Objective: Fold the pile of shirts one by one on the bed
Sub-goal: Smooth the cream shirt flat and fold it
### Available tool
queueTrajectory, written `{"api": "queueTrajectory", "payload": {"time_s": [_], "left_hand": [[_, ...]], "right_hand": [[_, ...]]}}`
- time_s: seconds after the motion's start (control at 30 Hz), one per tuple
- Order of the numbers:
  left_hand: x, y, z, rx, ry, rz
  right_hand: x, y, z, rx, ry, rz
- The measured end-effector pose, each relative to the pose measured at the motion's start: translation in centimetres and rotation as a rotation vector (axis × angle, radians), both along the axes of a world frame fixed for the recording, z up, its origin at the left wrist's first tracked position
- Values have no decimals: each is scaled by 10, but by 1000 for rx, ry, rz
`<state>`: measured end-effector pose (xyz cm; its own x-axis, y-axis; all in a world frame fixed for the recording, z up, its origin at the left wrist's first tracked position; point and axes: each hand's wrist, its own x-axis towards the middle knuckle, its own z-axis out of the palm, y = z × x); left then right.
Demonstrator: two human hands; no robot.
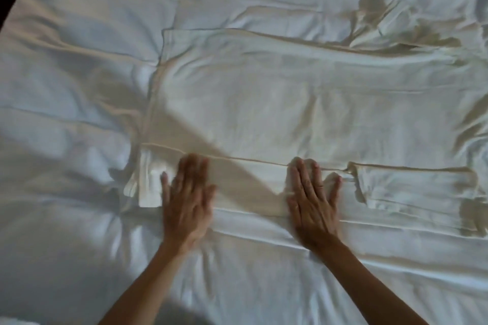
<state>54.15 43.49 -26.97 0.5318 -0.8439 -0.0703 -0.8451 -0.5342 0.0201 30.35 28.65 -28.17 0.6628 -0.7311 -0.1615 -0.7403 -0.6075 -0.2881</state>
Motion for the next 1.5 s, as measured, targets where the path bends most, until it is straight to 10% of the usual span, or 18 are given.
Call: {"api": "queueTrajectory", "payload": {"time_s": [0.2, 0.47, 0.97, 1.3, 1.5], "left_hand": [[20, 12, 12, -103, 74, 240], [-5, -195, 43, -398, 170, -195], [-5, -393, 19, -45, 164, -400], [-19, -362, 41, -424, 157, -322], [-50, -292, 40, -496, 117, -479]], "right_hand": [[1, -1, 8, 38, -45, 1], [4, -177, 50, -204, -282, -130], [47, -410, 54, -54, 347, -241], [-26, -359, 89, -464, -415, -365], [-91, -242, 71, -421, -404, -413]]}}
